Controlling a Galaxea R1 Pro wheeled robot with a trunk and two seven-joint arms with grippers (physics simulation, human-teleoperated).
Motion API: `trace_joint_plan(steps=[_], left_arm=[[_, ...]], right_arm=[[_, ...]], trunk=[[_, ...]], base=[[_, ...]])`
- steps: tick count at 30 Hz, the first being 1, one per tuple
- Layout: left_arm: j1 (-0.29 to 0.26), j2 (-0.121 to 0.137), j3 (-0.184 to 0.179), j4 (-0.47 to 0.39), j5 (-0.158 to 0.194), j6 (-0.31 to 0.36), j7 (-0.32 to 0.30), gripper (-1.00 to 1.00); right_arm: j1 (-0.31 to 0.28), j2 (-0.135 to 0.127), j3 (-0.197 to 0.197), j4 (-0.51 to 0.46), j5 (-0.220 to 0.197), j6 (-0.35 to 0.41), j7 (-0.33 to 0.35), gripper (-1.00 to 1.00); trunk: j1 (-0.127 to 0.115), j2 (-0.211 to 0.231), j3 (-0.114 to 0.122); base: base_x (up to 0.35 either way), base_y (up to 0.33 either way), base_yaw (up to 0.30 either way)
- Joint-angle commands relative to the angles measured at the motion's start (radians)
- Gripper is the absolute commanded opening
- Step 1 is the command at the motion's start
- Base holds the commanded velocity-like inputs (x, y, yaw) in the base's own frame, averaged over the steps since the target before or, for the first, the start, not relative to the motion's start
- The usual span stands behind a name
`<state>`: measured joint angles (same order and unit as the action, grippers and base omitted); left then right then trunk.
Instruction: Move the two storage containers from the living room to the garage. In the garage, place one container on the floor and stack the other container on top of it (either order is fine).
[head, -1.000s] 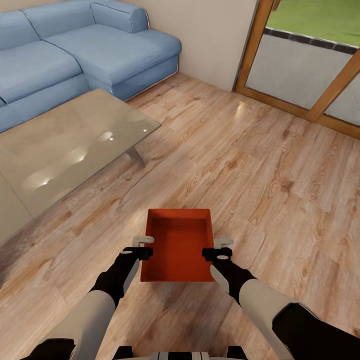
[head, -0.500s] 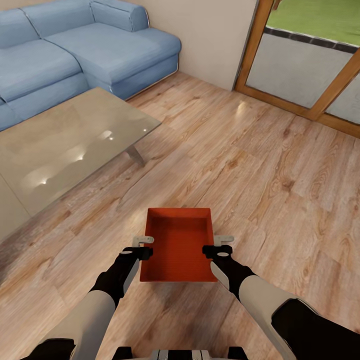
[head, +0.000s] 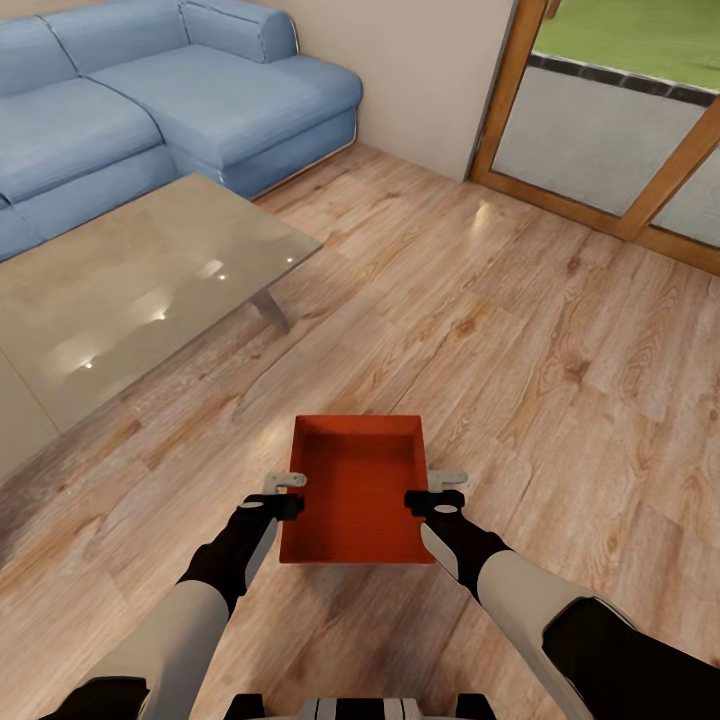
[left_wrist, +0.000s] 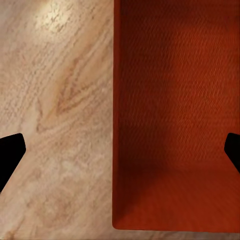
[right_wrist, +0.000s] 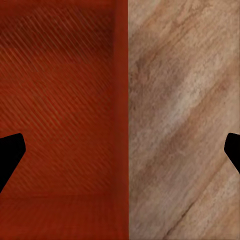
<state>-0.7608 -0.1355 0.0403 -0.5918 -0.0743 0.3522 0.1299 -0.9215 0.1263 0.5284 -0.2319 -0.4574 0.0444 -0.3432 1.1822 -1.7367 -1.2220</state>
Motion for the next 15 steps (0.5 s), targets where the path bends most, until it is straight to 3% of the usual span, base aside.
trace_joint_plan(steps=[1, 4, 11, 15], left_arm=[[0.000, -0.001, 0.004, -0.001, -0.007, 0.006, -0.001, 1.00], [0.000, 0.000, 0.004, 0.001, -0.007, 0.006, -0.001, 1.00], [0.000, 0.002, 0.004, -0.001, -0.008, 0.005, -0.001, 1.00], [0.000, 0.002, 0.004, -0.003, -0.007, 0.005, -0.001, 1.00]], right_arm=[[0.000, 0.000, 0.008, -0.001, -0.006, 0.005, -0.007, 1.00], [0.000, 0.000, 0.008, -0.001, -0.006, 0.005, -0.007, 1.00], [0.000, 0.000, 0.008, -0.001, -0.006, 0.003, -0.007, 1.00], [0.000, 0.000, 0.008, -0.001, -0.006, 0.007, -0.007, 1.00]], trunk=[[0.000, 0.000, -0.001], [0.000, 0.000, -0.001], [0.027, -0.049, -0.022], [0.027, -0.049, -0.022]], base=[[0.000, 0.000, 0.000], [0.000, 0.000, 0.000], [0.000, 0.000, 0.000], [0.000, 0.000, 0.000]])
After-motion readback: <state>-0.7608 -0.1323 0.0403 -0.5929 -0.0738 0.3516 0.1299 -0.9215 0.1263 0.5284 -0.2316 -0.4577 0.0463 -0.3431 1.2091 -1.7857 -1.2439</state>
